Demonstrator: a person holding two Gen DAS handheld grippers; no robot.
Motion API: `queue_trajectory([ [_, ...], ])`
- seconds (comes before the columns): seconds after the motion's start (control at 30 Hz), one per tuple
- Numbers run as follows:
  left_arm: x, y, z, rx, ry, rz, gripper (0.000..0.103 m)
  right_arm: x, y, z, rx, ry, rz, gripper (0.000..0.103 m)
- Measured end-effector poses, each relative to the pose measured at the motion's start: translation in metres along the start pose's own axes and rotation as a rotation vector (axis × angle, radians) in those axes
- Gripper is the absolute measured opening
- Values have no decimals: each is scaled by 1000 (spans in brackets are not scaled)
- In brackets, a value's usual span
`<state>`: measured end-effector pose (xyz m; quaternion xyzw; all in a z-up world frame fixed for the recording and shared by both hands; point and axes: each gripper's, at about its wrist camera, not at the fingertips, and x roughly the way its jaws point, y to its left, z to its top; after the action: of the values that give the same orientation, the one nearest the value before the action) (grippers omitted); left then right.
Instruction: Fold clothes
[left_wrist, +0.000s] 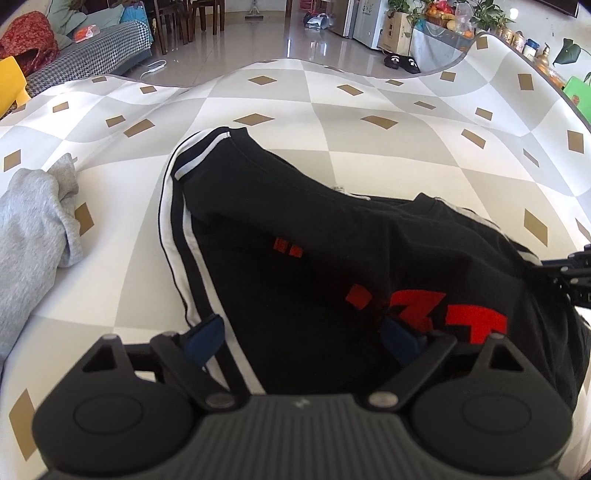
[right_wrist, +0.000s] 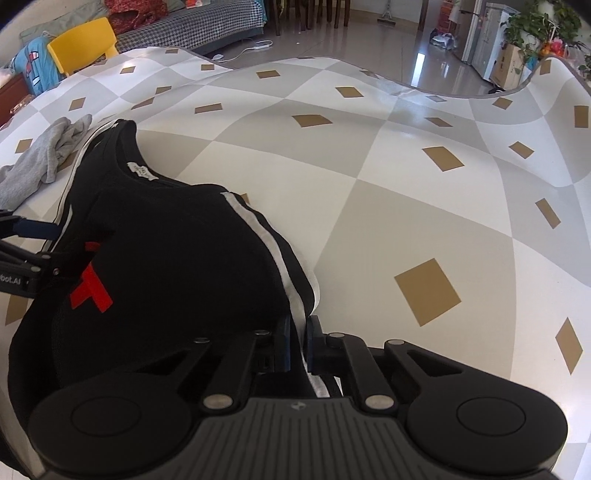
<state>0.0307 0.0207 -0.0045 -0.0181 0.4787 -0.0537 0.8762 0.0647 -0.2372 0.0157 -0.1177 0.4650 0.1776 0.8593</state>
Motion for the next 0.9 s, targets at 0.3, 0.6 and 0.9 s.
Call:
queue_trajectory([
  [0.3, -4, 10, -9, 1, 67, 44, 96, 2, -29, 0, 65, 34, -126, 6],
  [0.6, -16, 17, -16, -43, 108, 100, 96, -22, -48, -2, 169, -32, -120, 11],
  [0.9, -35, 6, 1, -141, -46, 17, 100, -42, -49, 3, 241, -89, -16, 29],
])
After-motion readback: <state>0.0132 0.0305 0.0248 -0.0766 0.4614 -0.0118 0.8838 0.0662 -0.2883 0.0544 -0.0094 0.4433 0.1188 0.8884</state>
